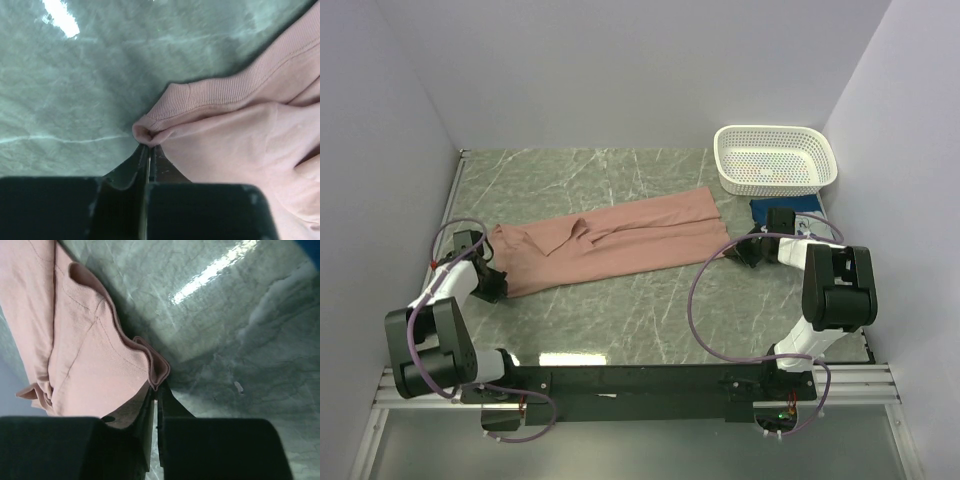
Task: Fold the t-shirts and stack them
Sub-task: Fold the tshirt
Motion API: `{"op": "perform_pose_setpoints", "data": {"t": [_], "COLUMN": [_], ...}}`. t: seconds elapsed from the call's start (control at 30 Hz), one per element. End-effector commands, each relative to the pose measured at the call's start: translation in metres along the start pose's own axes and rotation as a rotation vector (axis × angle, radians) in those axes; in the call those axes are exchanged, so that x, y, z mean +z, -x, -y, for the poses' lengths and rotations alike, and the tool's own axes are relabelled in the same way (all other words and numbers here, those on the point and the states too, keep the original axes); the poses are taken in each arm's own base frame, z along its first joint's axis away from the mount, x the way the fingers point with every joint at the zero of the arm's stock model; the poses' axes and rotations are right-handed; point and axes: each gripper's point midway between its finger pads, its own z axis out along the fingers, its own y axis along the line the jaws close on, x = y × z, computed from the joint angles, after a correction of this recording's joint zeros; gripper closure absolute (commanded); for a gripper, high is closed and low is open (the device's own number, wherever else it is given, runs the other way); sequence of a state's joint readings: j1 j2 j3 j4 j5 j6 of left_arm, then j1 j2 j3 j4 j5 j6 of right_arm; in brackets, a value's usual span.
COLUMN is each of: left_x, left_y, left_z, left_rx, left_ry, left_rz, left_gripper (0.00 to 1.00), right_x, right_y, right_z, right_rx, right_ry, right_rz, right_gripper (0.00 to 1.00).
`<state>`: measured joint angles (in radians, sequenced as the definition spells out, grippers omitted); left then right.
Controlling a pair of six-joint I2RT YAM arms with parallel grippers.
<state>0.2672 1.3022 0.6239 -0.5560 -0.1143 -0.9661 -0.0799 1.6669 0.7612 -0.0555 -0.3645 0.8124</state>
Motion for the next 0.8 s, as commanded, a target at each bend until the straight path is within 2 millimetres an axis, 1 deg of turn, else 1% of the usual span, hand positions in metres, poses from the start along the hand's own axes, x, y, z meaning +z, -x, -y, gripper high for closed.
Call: {"op": "perform_pose_setpoints", "data": {"t": [0.0,0.03,0.1,0.17,0.2,0.27,0.3,0.33,0.4,0.43,0.47,0.53,0.57,0.63,0.7,0.77], "left_x": [0.010,0.009,0.008,0.003,-0.002,-0.009,-0.013,-0.015,-0.019,-0.017,-0.017,-0.014,-0.013,-0.010,-0.012,-0.015], "left_y": [0.010,0.014,0.015,0.024,0.027,0.035,0.038,0.037,0.036,0.032,0.028,0.021,0.018,0.013,0.011,0.011], "left_z": [-0.007,-0.005,-0.009,-0.010,-0.014,-0.017,-0.020,-0.023,-0.025,-0.027,-0.024,-0.026,-0.025,-0.028,-0.027,-0.026], "left_rx": [-0.004,-0.006,-0.004,0.003,-0.001,-0.004,-0.013,-0.014,-0.015,-0.017,-0.026,-0.036,-0.044,-0.045,-0.050,-0.063], "left_ry": [0.070,0.070,0.103,0.120,0.133,0.138,0.132,0.136,0.119,0.116,0.099,0.096,0.090,0.096,0.090,0.083], "left_rz": [0.025,0.033,0.025,0.047,0.053,0.078,0.090,0.089,0.089,0.081,0.064,0.037,0.023,0.005,-0.006,-0.002], "left_gripper": [0.99,0.99,0.99,0.99,0.99,0.99,0.99,0.99,0.99,0.99,0.99,0.99,0.99,0.99,0.94,0.89], "right_x": [-0.004,-0.006,-0.010,-0.018,-0.021,-0.032,-0.036,-0.043,-0.048,-0.053,-0.053,-0.055,-0.054,-0.055,-0.057,-0.063], "right_y": [0.018,0.017,0.017,0.019,0.021,0.020,0.019,0.016,0.007,0.005,-0.006,-0.012,-0.019,-0.024,-0.024,-0.018], "right_z": [0.008,0.011,0.021,0.024,0.029,0.032,0.037,0.038,0.047,0.049,0.058,0.063,0.070,0.073,0.076,0.071], "right_rx": [-0.012,-0.007,-0.001,-0.005,-0.017,-0.030,-0.048,-0.057,-0.072,-0.077,-0.073,-0.077,-0.073,-0.080,-0.092,-0.105], "right_ry": [-0.052,-0.064,-0.089,-0.102,-0.121,-0.143,-0.166,-0.173,-0.196,-0.196,-0.208,-0.204,-0.213,-0.214,-0.222,-0.219], "right_rz": [0.058,0.052,0.050,0.060,0.073,0.077,0.085,0.082,0.068,0.075,0.056,0.054,0.041,0.037,0.044,0.071], "right_gripper": [0.93,0.97,1.00,1.00,1.00,1.00,1.00,1.00,1.00,1.00,1.00,1.00,0.98,0.94,0.89,0.79]}}
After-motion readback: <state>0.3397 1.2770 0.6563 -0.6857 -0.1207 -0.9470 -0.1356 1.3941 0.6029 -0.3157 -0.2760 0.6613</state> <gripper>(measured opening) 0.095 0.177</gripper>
